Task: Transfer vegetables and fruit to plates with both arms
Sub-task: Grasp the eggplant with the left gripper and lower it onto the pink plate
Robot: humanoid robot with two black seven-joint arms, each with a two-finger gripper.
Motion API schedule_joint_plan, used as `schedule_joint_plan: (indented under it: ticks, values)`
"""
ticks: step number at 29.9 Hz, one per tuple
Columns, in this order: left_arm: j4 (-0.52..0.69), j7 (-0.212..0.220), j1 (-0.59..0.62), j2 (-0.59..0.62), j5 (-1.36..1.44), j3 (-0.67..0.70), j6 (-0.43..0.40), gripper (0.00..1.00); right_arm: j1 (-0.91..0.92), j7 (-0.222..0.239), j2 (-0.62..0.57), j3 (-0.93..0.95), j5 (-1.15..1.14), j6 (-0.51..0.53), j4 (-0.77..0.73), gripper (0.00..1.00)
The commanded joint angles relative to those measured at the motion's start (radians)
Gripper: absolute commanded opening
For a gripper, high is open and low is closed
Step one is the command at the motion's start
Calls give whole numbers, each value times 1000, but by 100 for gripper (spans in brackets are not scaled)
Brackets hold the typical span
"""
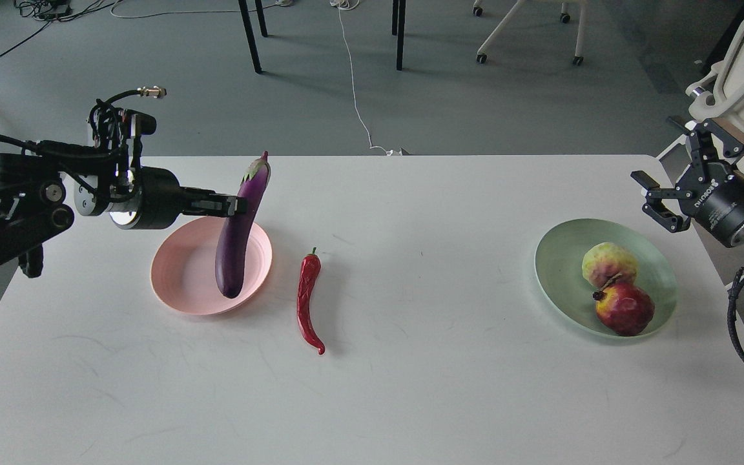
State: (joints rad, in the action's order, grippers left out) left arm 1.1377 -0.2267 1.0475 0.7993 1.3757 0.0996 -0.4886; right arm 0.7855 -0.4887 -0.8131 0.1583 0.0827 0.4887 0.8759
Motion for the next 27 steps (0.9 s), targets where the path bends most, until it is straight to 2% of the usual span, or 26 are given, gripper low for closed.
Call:
schedule_joint_plan:
  ticks: [1,6,11,12,15,18,22,25,27]
  values:
    - [-27,-39,-52,23,63,2,0,16,-3,0,0,0,-3,0,0,96]
    - [-50,-40,-73,15,68,0,0,28,-3,0,-1,0,-3,0,2,96]
    - [-88,-39,-96,20,66,0,0,73,-3,0,-1,1,-3,0,2,95]
    - [-88,-39,-96,26,63,0,0,78,-3,0,-1,1,-3,0,2,96]
    - [-87,-40,-93,35,57,2,0,85,-5,0,0,1,-3,0,2,95]
    - [-69,-40,-89,72,57,15,0,88,-5,0,3,0,-3,0,2,96]
    - [65,-33,-72,86,54,60,0,92,-3,0,11,0,-3,0,-1,96]
    - [186,4,-73,90,54,101,0,92,-2,0,12,0,-4,0,-3,96]
    - [255,59,-76,83,52,107,0,92,-3,0,12,0,-4,0,-5,96]
